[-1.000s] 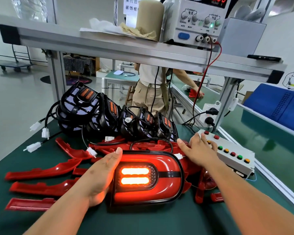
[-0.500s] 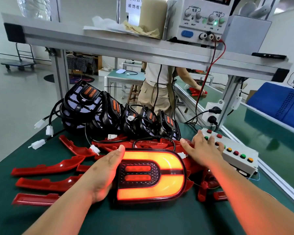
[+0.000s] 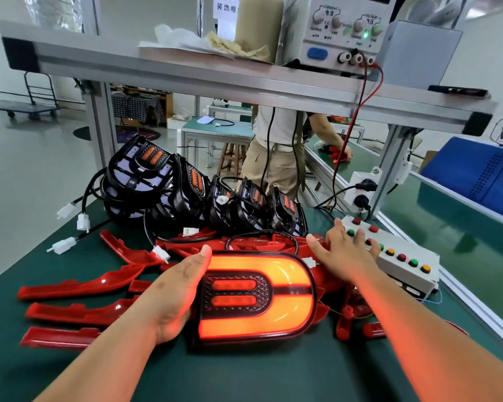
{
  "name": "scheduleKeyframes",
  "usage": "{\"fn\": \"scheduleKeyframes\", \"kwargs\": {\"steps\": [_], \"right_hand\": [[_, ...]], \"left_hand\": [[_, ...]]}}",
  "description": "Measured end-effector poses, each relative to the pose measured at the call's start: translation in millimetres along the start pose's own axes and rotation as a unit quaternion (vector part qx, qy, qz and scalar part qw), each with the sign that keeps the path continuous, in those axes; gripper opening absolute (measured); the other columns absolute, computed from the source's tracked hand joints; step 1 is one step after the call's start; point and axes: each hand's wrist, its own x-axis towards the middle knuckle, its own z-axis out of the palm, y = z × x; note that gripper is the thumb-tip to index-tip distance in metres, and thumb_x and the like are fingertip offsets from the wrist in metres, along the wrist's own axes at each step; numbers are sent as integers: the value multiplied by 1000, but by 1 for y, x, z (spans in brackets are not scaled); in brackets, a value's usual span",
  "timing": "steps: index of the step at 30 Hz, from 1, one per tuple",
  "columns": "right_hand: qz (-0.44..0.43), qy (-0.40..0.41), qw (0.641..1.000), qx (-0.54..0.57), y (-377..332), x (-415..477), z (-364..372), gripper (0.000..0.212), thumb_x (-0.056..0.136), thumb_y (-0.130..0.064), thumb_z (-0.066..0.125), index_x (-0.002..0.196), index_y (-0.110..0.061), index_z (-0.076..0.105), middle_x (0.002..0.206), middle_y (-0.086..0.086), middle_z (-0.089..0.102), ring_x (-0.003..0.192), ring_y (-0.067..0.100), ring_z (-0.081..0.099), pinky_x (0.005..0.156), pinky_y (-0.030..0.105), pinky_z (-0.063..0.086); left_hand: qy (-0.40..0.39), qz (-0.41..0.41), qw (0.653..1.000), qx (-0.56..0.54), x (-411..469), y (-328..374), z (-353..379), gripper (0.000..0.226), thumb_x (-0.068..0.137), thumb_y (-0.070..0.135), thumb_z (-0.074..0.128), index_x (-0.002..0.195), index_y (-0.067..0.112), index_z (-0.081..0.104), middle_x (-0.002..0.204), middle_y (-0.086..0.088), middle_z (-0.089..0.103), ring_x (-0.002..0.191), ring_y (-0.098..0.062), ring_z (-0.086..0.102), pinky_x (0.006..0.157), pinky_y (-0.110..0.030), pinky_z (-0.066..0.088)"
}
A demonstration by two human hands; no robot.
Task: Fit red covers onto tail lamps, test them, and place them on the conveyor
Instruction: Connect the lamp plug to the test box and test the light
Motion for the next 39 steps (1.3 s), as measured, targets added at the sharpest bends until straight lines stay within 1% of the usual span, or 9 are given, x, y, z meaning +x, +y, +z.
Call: {"fn": "scheduleKeyframes", "kwargs": {"steps": [4, 9, 14, 18, 21, 25, 30, 35, 39], "right_hand": [[10, 9, 999, 30, 0, -5, -5, 69, 78, -85, 11, 101, -32, 47, 164, -6, 1, 149, 33, 2, 113, 60, 0], [79, 56, 995, 36, 25, -25, -19, 94, 80, -81, 6, 141, -17, 38, 164, 7, 1, 149, 32, 6, 114, 58, -3], [133, 56, 989, -23, 51, -48, -17, 99, 74, -84, 1, 131, -17, 46, 163, 10, 7, 145, 35, 18, 112, 59, 1], [132, 51, 990, -13, 54, -53, -15, 115, 58, -92, -9, 123, -17, 49, 163, 12, 7, 146, 32, 18, 112, 61, 0], [135, 40, 990, 2, 55, -52, -12, 120, 56, -95, -9, 130, -17, 45, 163, 13, 5, 149, 31, 10, 113, 61, -1], [131, 37, 991, 3, 54, -54, -11, 122, 51, -98, -12, 129, -23, 44, 164, 7, 4, 149, 29, 9, 113, 60, 2], [111, 16, 994, -1, 52, -53, -14, 111, 56, -98, -4, 124, -25, 45, 163, -10, -5, 148, 33, 10, 109, 65, 8], [108, 5, 994, -18, 49, -51, -18, 107, 57, -95, -5, 126, -28, 42, 161, -20, -11, 145, 37, 15, 107, 68, 10], [122, -17, 991, -46, 45, -42, -27, 117, 54, -93, -12, 148, -32, 23, 160, -20, -15, 145, 44, 14, 106, 71, -4]], "left_hand": [[4, -3, 1000, -4, -1, -1, 0, 67, 84, 59, 51, 128, 11, 60, 122, -16, 69, 116, -34, 64, 105, -56, 44], [18, -2, 1000, 9, -1, -2, -5, 99, 67, 74, 60, 146, 17, 44, 150, -8, 46, 142, -28, 37, 118, -56, 24], [3, -9, 1000, 4, -1, -1, -3, 80, 75, 68, 55, 136, 14, 55, 132, -12, 63, 125, -32, 57, 108, -57, 40], [15, -6, 1000, 13, 2, -4, -5, 83, 74, 69, 58, 137, 16, 54, 138, -9, 59, 132, -26, 52, 115, -56, 30], [0, -6, 1000, 16, 2, -4, -5, 65, 79, 63, 52, 124, 19, 63, 121, -7, 71, 115, -25, 65, 113, -55, 32], [-10, -5, 1000, 14, 2, -4, -6, 63, 82, 61, 50, 126, 18, 63, 123, -8, 70, 117, -27, 64, 112, -53, 34], [-18, 8, 1000, -9, 0, -2, -2, 59, 85, 54, 49, 120, 10, 66, 118, -16, 70, 109, -29, 68, 81, -39, 60], [-12, -4, 1000, 10, 1, -1, -3, 63, 84, 58, 48, 125, 12, 63, 119, -14, 71, 112, -29, 67, 102, -50, 46], [2, -17, 1000, 1, 0, -1, -2, 67, 84, 60, 50, 130, 12, 60, 123, -17, 68, 116, -34, 64, 103, -58, 45]]}}
